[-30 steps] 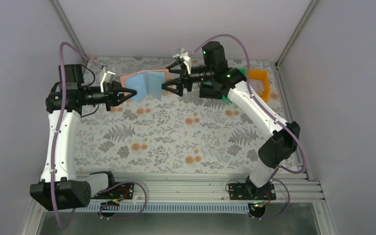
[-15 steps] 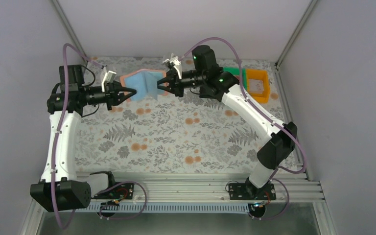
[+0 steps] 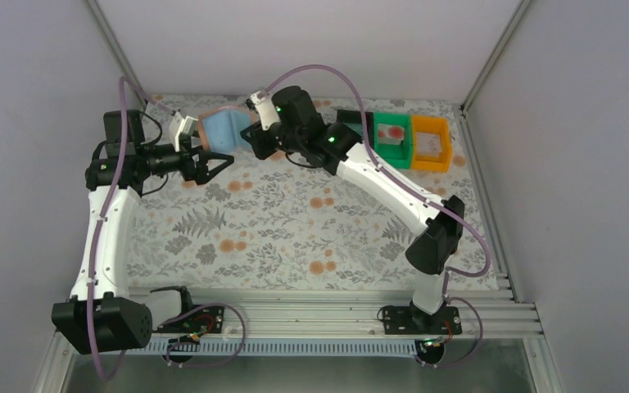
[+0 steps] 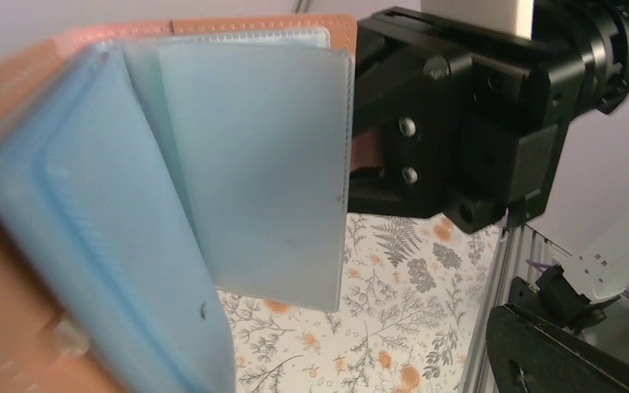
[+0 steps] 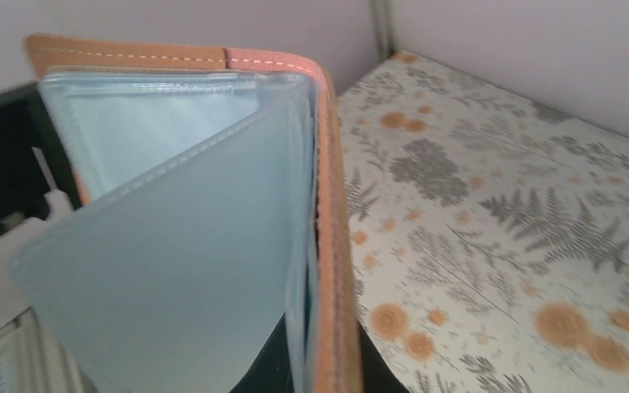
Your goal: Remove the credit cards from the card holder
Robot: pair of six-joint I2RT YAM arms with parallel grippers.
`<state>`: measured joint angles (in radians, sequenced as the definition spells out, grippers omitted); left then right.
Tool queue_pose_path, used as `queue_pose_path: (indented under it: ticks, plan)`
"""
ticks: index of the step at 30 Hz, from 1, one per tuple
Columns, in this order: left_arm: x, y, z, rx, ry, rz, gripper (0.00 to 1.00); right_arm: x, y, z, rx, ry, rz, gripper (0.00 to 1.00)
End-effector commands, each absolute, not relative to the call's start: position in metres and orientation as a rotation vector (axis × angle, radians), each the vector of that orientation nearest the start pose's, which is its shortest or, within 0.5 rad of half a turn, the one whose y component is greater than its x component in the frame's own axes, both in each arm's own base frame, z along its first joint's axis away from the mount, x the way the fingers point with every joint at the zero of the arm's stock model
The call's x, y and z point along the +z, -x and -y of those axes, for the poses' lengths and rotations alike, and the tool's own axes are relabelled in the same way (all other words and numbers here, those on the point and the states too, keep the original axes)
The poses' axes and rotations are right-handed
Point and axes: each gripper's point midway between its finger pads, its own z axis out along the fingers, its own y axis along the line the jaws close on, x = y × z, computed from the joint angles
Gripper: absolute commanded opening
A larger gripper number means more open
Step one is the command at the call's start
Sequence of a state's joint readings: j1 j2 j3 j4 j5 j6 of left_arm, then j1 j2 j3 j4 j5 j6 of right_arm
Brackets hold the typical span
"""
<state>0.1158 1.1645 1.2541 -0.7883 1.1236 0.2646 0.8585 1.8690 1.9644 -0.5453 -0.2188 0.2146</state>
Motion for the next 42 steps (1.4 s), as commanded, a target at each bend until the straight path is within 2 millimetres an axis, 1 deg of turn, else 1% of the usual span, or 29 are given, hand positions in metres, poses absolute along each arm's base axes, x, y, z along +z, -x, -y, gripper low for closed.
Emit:
queue_pose_path:
  ticks: [1,4,9,11,14,15,18,20,23,24,26,28,30,33,34,37,40,42]
  plan:
    - [0.347,-0.286,0.122,-0.981,-0.702,-1.835,1.00,0.356,-0.339,-0.437,0.699,0.677,-1.967,0.04]
    - [0.341,-0.295,0.116,-0.928,-0.660,-1.871,1.00,0.364,-0.329,-0.446,0.674,0.724,-1.933,0.04]
    - [0.335,-0.303,0.109,-0.870,-0.624,-1.902,1.00,0.368,-0.321,-0.449,0.666,0.767,-1.915,0.04]
    - [0.336,-0.304,0.108,-0.866,-0.620,-1.901,1.00,0.370,-0.317,-0.452,0.676,0.817,-1.890,0.04]
    - [0.338,-0.306,0.105,-0.838,-0.605,-1.909,1.00,0.376,-0.299,-0.459,0.740,0.944,-1.829,0.04]
    - [0.338,-0.306,0.103,-0.826,-0.602,-1.910,1.00,0.379,-0.293,-0.458,0.760,0.984,-1.806,0.04]
    - [0.340,-0.303,0.103,-0.831,-0.612,-1.900,0.94,0.380,-0.283,-0.450,0.766,1.058,-1.756,0.04]
    - [0.341,-0.302,0.104,-0.846,-0.614,-1.893,0.88,0.386,-0.275,-0.442,0.790,1.105,-1.718,0.04]
    - [0.339,-0.301,0.107,-0.871,-0.621,-1.891,0.79,0.389,-0.271,-0.435,0.832,1.151,-1.702,0.04]
    - [0.340,-0.300,0.108,-0.883,-0.629,-1.884,0.78,0.390,-0.271,-0.433,0.842,1.155,-1.702,0.04]
    - [0.341,-0.295,0.112,-0.924,-0.653,-1.866,0.81,0.389,-0.272,-0.432,0.854,1.158,-1.701,0.04]
    - [0.343,-0.292,0.114,-0.941,-0.668,-1.853,0.81,0.389,-0.269,-0.433,0.896,1.180,-1.688,0.04]
    - [0.344,-0.291,0.114,-0.935,-0.671,-1.852,0.78,0.391,-0.266,-0.433,0.948,1.204,-1.673,0.04]
    - [0.350,-0.284,0.119,-0.983,-0.701,-1.818,0.71,0.391,-0.270,-0.431,0.979,1.194,-1.682,0.05]
    - [0.354,-0.278,0.123,-1.021,-0.721,-1.793,0.69,0.389,-0.273,-0.430,0.979,1.186,-1.691,0.05]
    - [0.361,-0.266,0.130,-1.091,-0.772,-1.739,0.69,0.385,-0.287,-0.426,0.974,1.137,-1.734,0.05]
    - [0.362,-0.265,0.131,-1.108,-0.779,-1.727,0.80,0.382,-0.306,-0.425,0.943,1.038,-1.786,0.05]
    - [0.360,-0.272,0.128,-1.097,-0.753,-1.746,0.87,0.381,-0.320,-0.428,0.929,0.957,-1.817,0.04]
